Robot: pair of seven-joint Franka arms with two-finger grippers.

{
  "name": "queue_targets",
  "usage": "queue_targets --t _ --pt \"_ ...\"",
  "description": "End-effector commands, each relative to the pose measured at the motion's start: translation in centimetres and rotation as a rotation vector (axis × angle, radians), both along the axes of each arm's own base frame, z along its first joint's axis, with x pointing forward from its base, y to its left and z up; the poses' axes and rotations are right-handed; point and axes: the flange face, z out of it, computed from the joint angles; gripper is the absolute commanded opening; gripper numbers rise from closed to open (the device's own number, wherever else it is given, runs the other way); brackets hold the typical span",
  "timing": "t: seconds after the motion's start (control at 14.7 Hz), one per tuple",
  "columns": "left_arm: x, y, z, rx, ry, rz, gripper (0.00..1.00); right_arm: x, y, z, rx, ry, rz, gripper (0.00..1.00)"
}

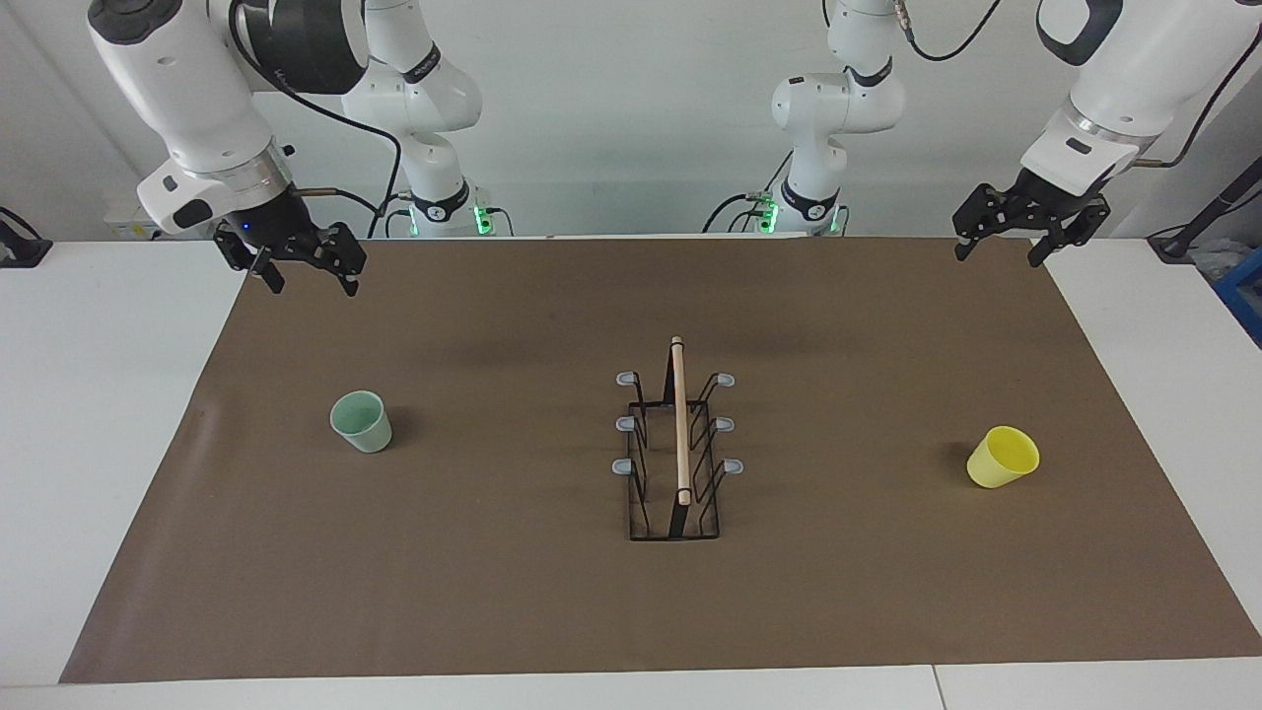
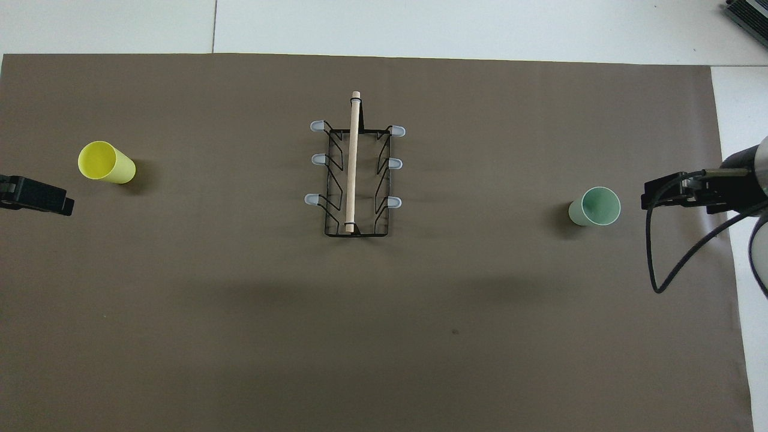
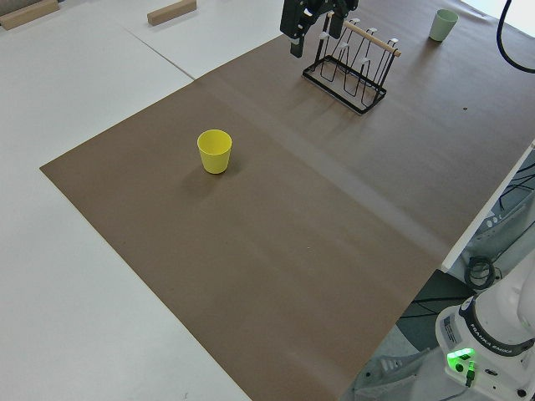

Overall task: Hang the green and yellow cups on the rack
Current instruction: 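Move the right gripper down over the pale green cup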

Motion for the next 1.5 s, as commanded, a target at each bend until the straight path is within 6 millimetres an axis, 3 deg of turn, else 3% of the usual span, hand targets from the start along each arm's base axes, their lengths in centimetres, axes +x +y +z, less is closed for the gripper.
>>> queue_targets --t 0.0,0.27,0.48,0.68,0.89,1.02,1.16,1.43 --pt "-0.7 0.1 0.2 -0.003 0.006 0.01 1.0 -0.4 -0.2 0.3 0.002 0.002 -0.019 1.0" --pt "-0.7 0.0 0.2 -0.003 0.007 0.008 1.0 -0.6 -0.2 0.1 0.01 -0.004 -0.025 1.0" --pt "-0.7 0.0 0.2 -0.003 0.006 0.008 1.0 -1.8 0.2 -1.2 0.024 0.023 -0.02 1.0" --pt "-0.7 0.0 0.2 -0.003 0.007 0.008 1.0 -0.4 1.2 -1.5 0.036 -0.028 -0.002 1.0" --pt "-0.7 0.0 0.2 -0.003 0.007 0.008 1.0 3.0 -0.1 -5.2 -0.017 0.078 0.015 1.0" --pt "-0.7 0.0 0.2 -0.003 0.007 0.008 1.0 7.5 -0.2 -7.9 -0.038 0.119 0.034 1.0" --pt "-0.7 0.0 0.1 -0.003 0.009 0.008 1.0 11.0 -0.9 -12.2 -0.056 0.147 0.077 1.0" --pt "-0.7 0.0 0.2 -0.003 0.007 0.008 1.0 14.8 -1.1 -17.5 -0.109 0.154 0.255 1.0"
